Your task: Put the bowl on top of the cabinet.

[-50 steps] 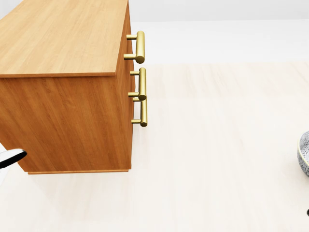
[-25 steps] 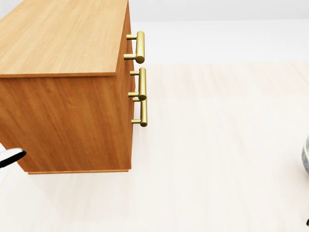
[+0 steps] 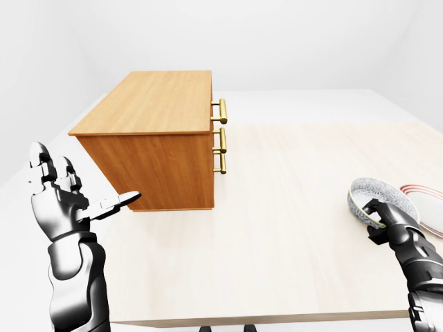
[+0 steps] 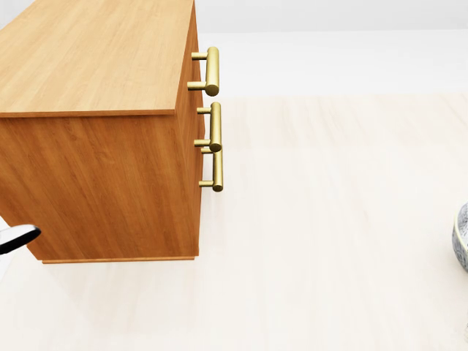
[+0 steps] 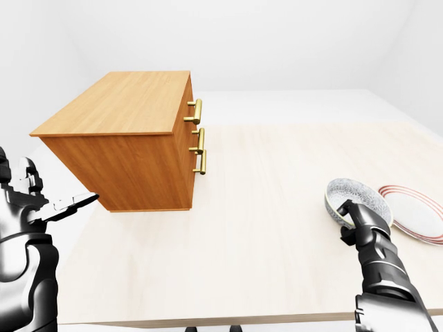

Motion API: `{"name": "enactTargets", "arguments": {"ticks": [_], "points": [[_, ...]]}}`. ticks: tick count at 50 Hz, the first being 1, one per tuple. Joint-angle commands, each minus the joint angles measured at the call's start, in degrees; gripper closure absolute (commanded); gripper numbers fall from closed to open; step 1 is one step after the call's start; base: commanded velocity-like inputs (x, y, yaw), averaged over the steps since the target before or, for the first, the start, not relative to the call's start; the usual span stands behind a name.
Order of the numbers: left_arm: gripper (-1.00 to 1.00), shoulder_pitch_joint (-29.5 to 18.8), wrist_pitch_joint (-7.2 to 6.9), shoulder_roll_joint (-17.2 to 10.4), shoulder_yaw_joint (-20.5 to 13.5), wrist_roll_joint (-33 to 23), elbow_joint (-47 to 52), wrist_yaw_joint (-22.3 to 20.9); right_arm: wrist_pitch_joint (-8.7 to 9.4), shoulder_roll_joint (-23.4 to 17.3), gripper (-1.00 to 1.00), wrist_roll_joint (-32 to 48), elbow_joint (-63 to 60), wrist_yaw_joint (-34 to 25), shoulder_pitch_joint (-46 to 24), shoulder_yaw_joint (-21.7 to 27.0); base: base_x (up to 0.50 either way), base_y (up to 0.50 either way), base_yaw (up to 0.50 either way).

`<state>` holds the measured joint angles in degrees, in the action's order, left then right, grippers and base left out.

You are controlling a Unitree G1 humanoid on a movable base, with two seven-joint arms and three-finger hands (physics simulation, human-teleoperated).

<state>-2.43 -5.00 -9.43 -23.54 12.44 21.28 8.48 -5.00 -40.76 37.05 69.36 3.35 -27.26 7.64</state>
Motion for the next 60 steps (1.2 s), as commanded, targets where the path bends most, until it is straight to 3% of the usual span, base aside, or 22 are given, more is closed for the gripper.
{"name": "enactTargets", "arguments": {"ticks": [1,4,6,7,9,11,13,15,19,25,38,45,53,60], "points": [[-1.0,-0.66,0.0,0.61,1.03,-0.22,-2.4,0.57,0.0,5.09,1.0,0.35,3.38,-2.45,0.91,-2.54,0.0,0.0,0.0],[-1.0,-0.62,0.0,0.63,1.04,-0.26,-2.56,0.52,0.0,3.45,1.0,1.74,-0.58,-5.49,-2.24,-2.68,0.0,0.0,0.0],[-1.0,-0.61,0.0,0.61,0.99,-0.23,-2.55,0.52,1.5,2.75,1.0,2.74,-3.48,-7.61,-3.88,-2.13,0.0,0.0,0.0],[-1.0,-0.61,0.0,0.59,0.95,-0.2,-2.56,0.51,4.39,1.6,1.0,4.45,-7.6,-11.07,-6.39,-2.38,0.0,0.0,0.0],[-1.0,-0.64,0.0,0.56,0.87,-0.11,-2.67,0.5,8.08,0.37,1.0,7.82,-14.11,-16.22,-9.59,-1.94,0.0,0.0,0.0],[-1.0,-0.58,0.0,0.59,0.94,-0.16,-2.55,0.53,10.0,-0.42,1.0,12.66,-19.28,-22.56,-14.63,-2.43,0.0,0.0,0.0],[-1.0,-0.53,0.0,0.6,0.87,-0.09,-2.36,0.54,10.0,-0.54,1.0,17.48,-18.1,-25.55,-21.53,-3.06,0.0,0.0,0.0],[-1.0,-0.62,0.0,0.52,0.78,-0.01,-2.27,0.58,10.0,-0.6,1.0,23.36,-12.74,-28.18,-32.82,-5.35,0.0,0.0,0.0],[-1.0,-0.68,0.0,0.48,0.73,0.03,-2.06,0.71,9.93,-0.83,1.0,34.16,-1.61,-29.57,-49.14,-9.27,0.0,0.0,0.0],[-1.0,-0.86,0.0,0.53,0.99,-0.19,-2.58,0.75,9.58,3.06,1.0,42.23,1.77,-30.1,-60.86,-10.24,0.0,0.0,0.0],[-1.0,-1.06,0.0,0.47,1.38,-0.26,-2.99,0.77,10.0,15.25,1.0,46.48,4.81,-29.2,-71.79,-9.58,0.0,0.0,0.0],[-1.0,-1.08,0.0,0.51,1.32,-0.1,-2.92,0.78,10.0,23.66,1.0,44.65,5.58,-23.42,-75.21,-9.12,0.0,0.0,0.0],[-1.0,-0.78,0.0,0.47,1.1,0.3,-2.41,0.59,10.0,30.06,1.0,40.74,5.69,-23.7,-80.63,-8.67,0.0,0.0,0.0],[-1.0,-0.76,0.0,0.65,1.43,-0.08,-2.39,0.47,10.0,32.8,1.0,37.52,5.48,-22.86,-82.37,-8.74,0.0,0.0,0.0]]}}
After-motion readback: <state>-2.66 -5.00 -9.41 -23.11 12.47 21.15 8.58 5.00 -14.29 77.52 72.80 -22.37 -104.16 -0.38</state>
